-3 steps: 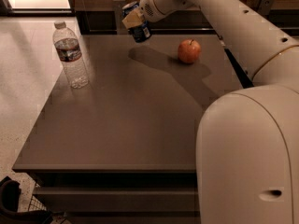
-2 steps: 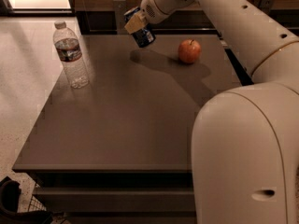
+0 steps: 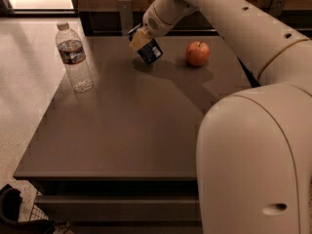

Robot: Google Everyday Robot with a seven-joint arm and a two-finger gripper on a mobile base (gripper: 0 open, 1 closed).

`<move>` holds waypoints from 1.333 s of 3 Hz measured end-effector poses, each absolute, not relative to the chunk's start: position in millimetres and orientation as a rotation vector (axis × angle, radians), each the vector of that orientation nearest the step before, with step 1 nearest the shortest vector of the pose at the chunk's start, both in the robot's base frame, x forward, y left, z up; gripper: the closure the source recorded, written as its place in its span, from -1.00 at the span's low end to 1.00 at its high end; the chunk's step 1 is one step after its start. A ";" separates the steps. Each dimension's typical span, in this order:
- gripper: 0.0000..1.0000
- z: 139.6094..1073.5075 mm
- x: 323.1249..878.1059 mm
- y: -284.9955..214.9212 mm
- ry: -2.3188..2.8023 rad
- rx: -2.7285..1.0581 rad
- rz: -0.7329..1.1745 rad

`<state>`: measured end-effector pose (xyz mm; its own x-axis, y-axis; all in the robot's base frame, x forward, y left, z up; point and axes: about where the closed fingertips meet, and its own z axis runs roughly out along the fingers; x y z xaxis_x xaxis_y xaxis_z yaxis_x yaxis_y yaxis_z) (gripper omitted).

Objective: Knock pepsi can over

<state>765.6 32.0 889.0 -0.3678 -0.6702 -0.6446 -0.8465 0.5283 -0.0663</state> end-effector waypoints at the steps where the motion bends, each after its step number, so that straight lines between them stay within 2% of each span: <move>1: 1.00 873.2 757.6 39.1 2.207 -1.315 0.325; 4: 1.00 832.3 760.5 60.4 2.328 -1.507 0.300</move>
Offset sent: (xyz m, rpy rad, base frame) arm -0.0104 0.0165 -0.0275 -0.2704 0.1435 0.1019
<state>760.5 60.4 832.3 -0.3727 -0.8371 -0.4006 -0.9113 0.4116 -0.0124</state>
